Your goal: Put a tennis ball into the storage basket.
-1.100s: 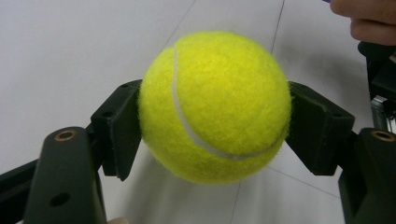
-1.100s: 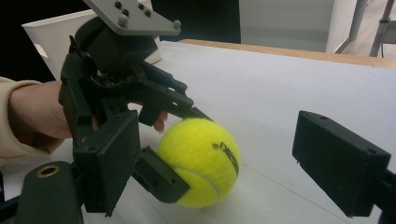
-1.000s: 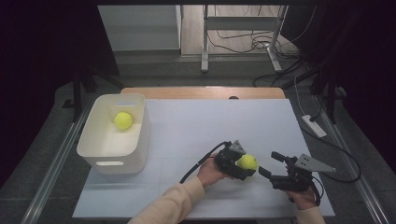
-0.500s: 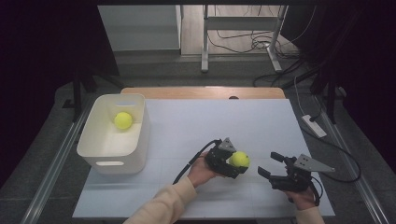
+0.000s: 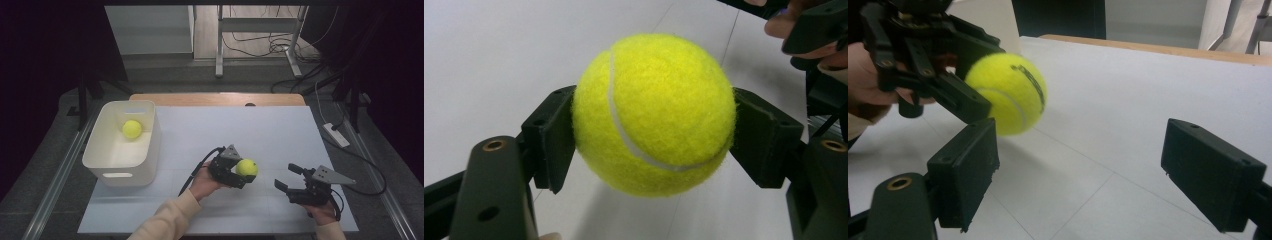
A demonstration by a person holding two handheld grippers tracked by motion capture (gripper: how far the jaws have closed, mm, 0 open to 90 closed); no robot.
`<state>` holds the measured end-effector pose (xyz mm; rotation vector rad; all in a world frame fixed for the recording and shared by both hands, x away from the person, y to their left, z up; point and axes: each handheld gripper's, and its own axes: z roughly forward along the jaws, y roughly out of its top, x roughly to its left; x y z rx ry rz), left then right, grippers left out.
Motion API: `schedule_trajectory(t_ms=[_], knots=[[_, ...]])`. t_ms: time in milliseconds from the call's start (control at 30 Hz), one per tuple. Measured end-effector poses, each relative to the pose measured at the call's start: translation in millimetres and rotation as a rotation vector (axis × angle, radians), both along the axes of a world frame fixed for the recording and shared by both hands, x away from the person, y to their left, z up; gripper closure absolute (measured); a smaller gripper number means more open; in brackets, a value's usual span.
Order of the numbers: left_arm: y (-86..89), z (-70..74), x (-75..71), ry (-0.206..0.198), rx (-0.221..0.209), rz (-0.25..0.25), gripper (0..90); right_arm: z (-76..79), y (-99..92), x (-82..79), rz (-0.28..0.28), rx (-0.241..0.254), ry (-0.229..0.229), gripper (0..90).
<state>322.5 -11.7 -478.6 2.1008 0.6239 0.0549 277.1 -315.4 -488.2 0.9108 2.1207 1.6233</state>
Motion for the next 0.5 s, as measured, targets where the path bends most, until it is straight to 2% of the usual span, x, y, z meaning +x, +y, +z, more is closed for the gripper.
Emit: schedule_trajectory(t_ms=[267, 500], knots=[[12.8, 5.4, -3.4, -0.013, 0.011, 0.013, 27.5, -0.3, 4.4, 0.0, 0.002, -0.007, 0.001, 15.5], [19.3, 9.3, -4.4, -0.017, -0.003, 0.023, 27.5, -0.3, 5.5, -1.2, 0.006, -0.010, -0.002, 15.5]])
